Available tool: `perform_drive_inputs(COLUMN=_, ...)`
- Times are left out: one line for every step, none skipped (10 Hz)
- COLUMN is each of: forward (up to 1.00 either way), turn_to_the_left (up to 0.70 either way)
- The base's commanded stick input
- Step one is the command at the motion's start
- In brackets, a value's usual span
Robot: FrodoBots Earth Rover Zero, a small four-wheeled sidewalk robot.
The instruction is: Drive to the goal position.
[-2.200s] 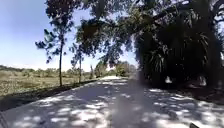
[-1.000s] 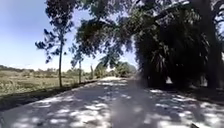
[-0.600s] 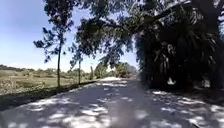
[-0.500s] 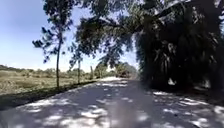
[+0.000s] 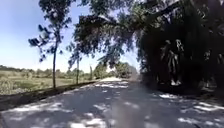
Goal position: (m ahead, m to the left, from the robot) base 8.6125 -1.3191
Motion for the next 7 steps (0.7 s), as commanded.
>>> perform_drive_inputs(forward=0.70, turn_to_the_left=0.00)
perform_drive_inputs(forward=0.70, turn_to_the_left=0.00)
perform_drive_inputs(forward=0.70, turn_to_the_left=0.00)
perform_drive_inputs(forward=0.70, turn_to_the_left=0.00)
perform_drive_inputs(forward=0.70, turn_to_the_left=0.00)
perform_drive_inputs(forward=0.70, turn_to_the_left=0.00)
perform_drive_inputs(forward=0.70, turn_to_the_left=0.00)
